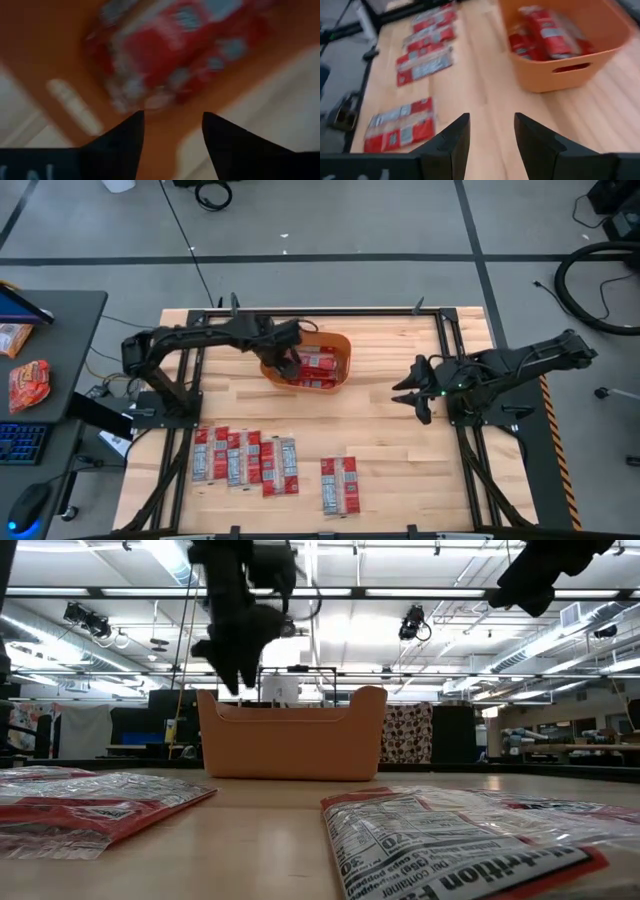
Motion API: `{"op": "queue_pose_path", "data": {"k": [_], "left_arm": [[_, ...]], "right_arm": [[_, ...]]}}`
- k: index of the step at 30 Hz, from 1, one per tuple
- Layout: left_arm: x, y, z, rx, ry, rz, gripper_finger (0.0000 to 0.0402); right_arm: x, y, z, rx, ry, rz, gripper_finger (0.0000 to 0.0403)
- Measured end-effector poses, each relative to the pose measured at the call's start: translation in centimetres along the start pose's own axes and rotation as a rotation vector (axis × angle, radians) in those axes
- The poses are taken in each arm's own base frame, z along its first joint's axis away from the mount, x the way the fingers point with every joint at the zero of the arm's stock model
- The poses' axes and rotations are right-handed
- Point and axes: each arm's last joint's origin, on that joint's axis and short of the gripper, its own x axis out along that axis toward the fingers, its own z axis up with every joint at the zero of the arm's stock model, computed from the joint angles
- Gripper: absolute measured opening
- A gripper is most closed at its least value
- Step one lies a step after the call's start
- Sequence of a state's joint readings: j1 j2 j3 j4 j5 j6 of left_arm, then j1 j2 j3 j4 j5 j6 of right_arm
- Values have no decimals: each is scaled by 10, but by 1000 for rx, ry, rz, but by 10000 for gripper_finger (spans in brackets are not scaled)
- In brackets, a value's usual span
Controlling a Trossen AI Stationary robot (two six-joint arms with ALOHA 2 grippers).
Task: Sort popcorn bags into baskets
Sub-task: Put the red popcorn bag into the orange bin
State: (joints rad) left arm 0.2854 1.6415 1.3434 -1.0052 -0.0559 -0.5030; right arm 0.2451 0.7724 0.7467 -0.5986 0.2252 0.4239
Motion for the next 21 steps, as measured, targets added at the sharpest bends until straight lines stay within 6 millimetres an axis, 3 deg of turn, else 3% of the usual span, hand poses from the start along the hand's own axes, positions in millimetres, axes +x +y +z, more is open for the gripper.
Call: {"op": "queue_pose_path", "data": {"k": [8,13,18,21], "left_arm": [[-23,-46,-33,200,-51,-98,204],[-28,-83,-60,217,-7,-248,196],[-34,-110,-92,155,38,-289,194],[-39,-126,-115,220,31,-299,194]], "right_arm": [[26,12,6,-26,16,70,160],[45,21,8,-32,45,163,160],[69,36,5,-51,87,256,160],[84,49,-2,-75,130,329,160]]}}
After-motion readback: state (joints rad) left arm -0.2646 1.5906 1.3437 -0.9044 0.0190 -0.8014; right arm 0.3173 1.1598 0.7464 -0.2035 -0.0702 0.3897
